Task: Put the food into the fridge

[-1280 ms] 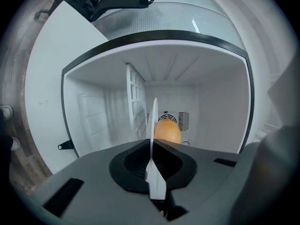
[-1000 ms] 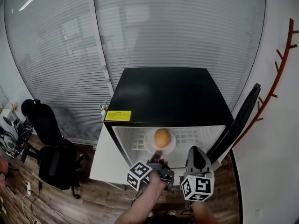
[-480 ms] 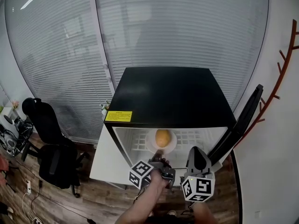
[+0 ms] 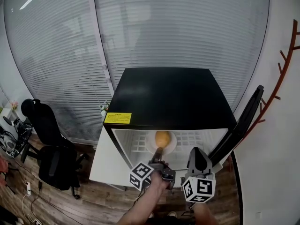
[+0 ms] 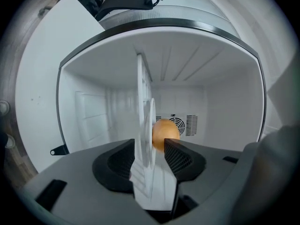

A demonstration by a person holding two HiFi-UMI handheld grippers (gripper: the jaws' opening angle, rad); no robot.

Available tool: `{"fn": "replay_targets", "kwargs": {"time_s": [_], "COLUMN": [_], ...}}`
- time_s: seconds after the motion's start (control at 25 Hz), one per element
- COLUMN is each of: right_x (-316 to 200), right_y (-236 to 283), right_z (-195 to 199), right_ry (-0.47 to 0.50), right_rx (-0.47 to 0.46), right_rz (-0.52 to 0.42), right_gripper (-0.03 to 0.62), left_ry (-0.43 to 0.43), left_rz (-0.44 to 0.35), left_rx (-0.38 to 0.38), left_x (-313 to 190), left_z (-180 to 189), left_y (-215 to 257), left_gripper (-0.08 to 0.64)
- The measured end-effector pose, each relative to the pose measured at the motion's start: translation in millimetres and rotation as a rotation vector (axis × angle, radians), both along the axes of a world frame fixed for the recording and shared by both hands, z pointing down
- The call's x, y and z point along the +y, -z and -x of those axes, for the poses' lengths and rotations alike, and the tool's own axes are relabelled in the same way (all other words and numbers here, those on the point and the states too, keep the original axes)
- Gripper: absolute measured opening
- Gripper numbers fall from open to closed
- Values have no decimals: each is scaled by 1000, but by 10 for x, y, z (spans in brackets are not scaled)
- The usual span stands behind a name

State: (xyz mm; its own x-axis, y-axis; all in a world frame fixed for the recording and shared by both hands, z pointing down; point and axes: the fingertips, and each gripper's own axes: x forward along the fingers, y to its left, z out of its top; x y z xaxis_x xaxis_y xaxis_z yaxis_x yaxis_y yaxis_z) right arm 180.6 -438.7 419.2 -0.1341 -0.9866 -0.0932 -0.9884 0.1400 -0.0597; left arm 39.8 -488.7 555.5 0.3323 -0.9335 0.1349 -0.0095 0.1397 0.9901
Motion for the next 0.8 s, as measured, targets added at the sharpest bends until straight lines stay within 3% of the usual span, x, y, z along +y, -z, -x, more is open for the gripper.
{"fn": "replay_targets", "kwargs": {"time_s": [0.28,0.6,0.8], "right_x": [-46,-23,9], "right_y": [-21,-1,-1], "right_z": [29,86,95], "right_ry": [8,27,34], "right_rx": [-2,1,5], "right_rz": [5,1,2], "right_gripper": [28,28,28], "left_ry": [0,17,12], "left_rz": [-80,-96,-161], "left_rx": [-3,-18,-130], "left_x": [-16,185,421], "left_z": [29,126,203], "left_y": [131,241,383], "left_gripper": [308,319,319]}}
